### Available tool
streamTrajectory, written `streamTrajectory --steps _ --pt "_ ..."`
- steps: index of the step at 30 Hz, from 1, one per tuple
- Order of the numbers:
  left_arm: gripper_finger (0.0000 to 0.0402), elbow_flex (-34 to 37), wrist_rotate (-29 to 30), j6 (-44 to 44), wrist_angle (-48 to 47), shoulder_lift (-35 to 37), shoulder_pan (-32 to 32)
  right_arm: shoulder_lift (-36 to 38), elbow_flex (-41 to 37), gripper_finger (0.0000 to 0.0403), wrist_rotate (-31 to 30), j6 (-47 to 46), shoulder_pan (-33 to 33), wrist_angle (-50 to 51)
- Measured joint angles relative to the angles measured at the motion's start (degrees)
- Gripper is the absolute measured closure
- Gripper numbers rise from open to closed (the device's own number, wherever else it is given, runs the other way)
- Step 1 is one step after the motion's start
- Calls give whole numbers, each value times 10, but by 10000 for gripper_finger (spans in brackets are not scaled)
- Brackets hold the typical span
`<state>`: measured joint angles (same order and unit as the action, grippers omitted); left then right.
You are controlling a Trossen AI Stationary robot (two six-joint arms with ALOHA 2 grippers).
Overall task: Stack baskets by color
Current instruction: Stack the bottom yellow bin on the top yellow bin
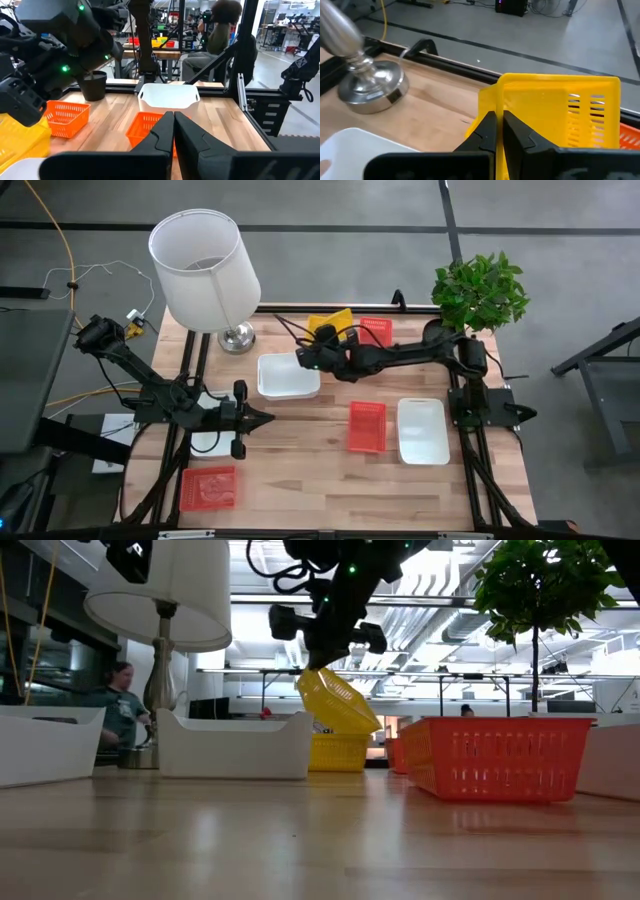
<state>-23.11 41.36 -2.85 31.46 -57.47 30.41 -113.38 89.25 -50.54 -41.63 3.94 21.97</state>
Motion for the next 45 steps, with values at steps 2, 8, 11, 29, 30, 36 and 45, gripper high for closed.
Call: streamTrajectory --steps 2,8,11,29,30,36,45 --pt "401 0 0 0 0 0 0 0 0 403 6 -11 3 20" --pt "401 0 0 0 0 0 0 0 0 403 12 -19 6 51" --pt "401 0 0 0 0 0 0 1 0 403 21 -19 6 49" --pt "401 0 0 0 -1 0 0 2 0 403 47 -19 18 66" --pt "401 0 0 0 -2 0 0 2 0 403 50 -16 19 66" --pt "401 0 0 0 -3 0 0 2 0 374 33 -3 21 65" --pt "401 0 0 0 -4 0 0 5 0 229 -33 64 17 65"
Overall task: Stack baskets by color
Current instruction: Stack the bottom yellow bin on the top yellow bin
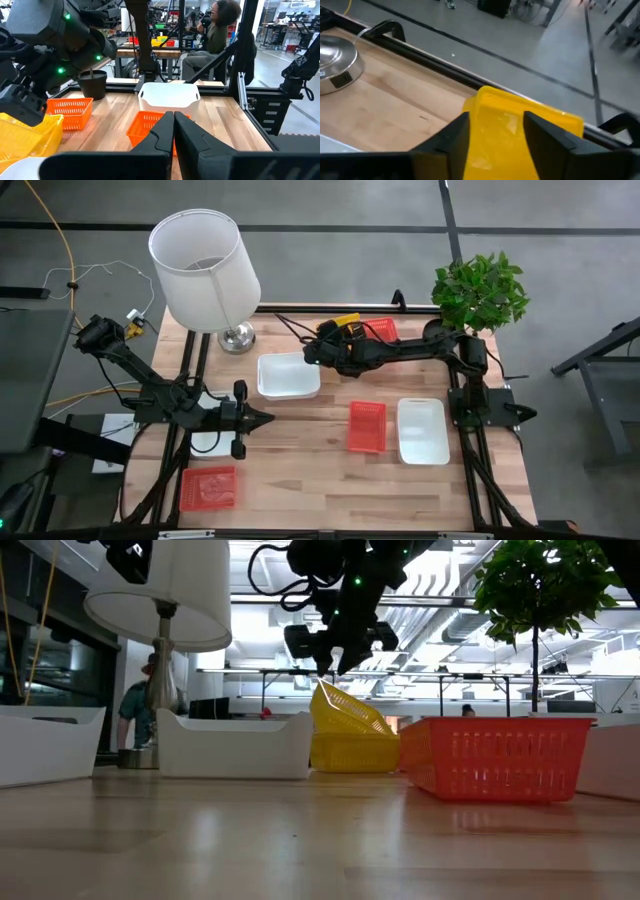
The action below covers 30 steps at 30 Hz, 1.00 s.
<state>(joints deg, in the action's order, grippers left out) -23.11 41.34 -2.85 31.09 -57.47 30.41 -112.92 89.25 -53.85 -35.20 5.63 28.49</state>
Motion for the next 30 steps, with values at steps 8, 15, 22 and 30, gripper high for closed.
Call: streamTrajectory --steps 8,15,22,30 --pt "401 0 0 -1 -5 0 0 32 0 186 -4 87 -8 20" --pt "401 0 2 -15 -23 0 0 69 -7 223 -51 65 -24 128" --pt "401 0 4 -15 -23 0 0 70 -133 387 -68 57 -7 -59" --pt "401 0 29 -6 -22 0 0 71 -218 396 -43 125 35 -359"
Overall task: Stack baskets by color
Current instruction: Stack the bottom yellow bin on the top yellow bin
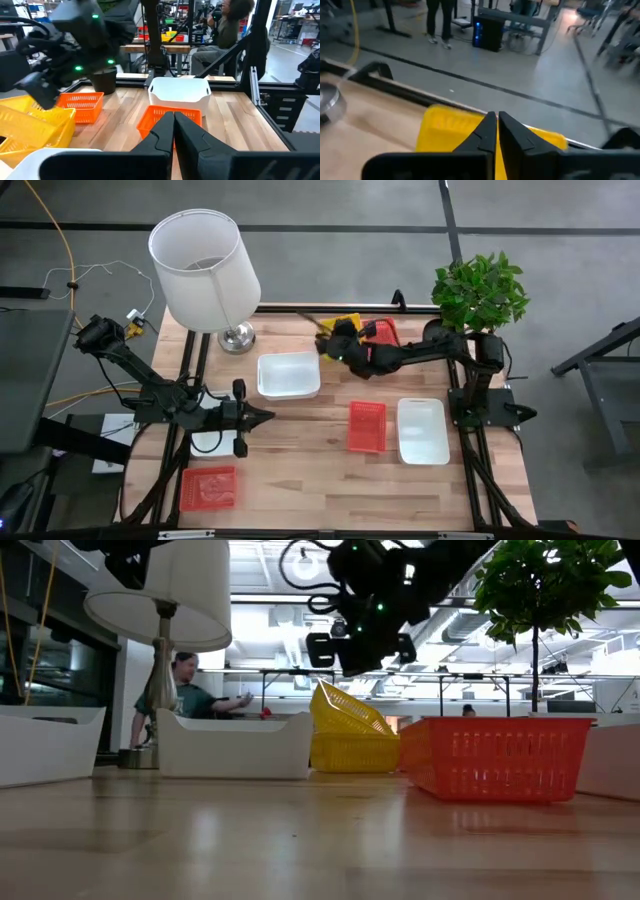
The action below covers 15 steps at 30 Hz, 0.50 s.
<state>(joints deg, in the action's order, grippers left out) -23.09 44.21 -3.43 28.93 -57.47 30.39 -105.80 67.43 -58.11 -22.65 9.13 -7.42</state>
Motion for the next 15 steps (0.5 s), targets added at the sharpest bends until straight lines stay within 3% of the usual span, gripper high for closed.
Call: streamTrajectory --steps 7,15 --pt "401 0 0 2 1 0 0 -23 -1 402 111 7 43 -80" --pt "401 0 1 2 0 0 0 -30 -1 403 148 39 51 -51"
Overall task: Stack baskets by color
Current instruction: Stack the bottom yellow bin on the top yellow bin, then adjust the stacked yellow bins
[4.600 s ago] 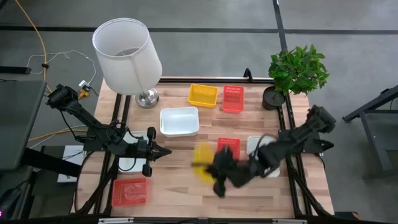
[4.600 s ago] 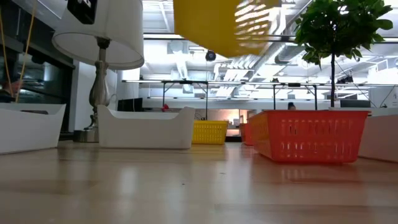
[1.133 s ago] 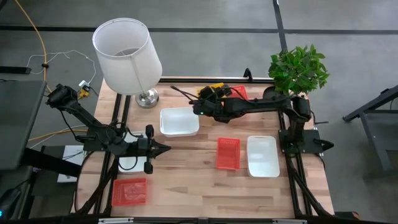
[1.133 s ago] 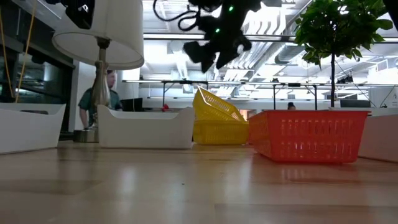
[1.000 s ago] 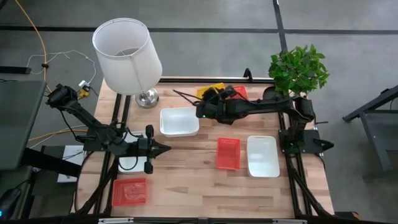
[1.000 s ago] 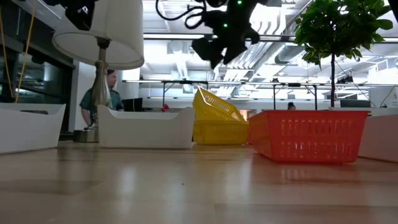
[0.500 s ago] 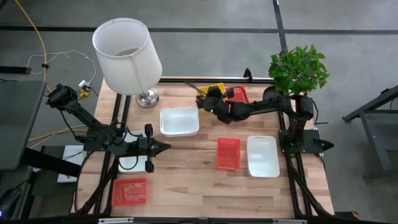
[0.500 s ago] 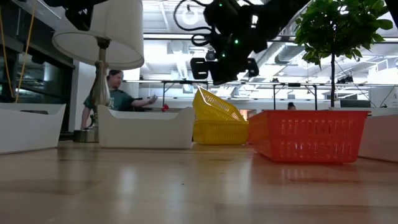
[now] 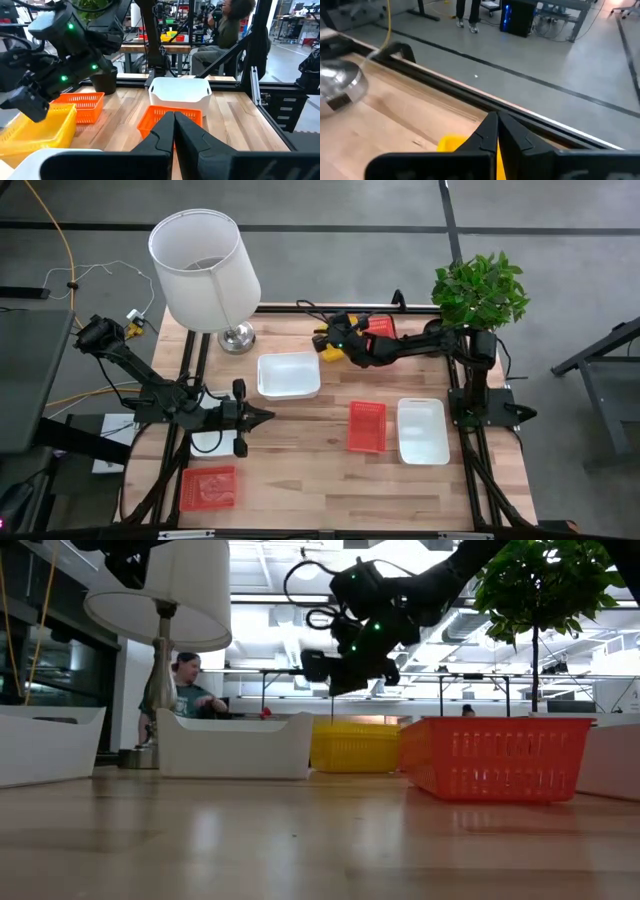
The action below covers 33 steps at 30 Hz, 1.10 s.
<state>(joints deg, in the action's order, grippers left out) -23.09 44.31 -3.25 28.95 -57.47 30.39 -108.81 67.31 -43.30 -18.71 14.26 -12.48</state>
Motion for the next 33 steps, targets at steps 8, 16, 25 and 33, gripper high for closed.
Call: streamTrajectory --steps 8,16,25,33 --pt "401 0 0 0 -1 0 0 11 0 403 11 59 -15 -11" --pt "401 0 0 -2 -30 0 0 92 0 403 6 124 -98 227" --pt "401 0 0 -1 -26 0 0 218 -178 403 -4 40 -83 186" --pt "401 0 1 14 -5 0 -18 257 -239 403 51 -105 10 151"
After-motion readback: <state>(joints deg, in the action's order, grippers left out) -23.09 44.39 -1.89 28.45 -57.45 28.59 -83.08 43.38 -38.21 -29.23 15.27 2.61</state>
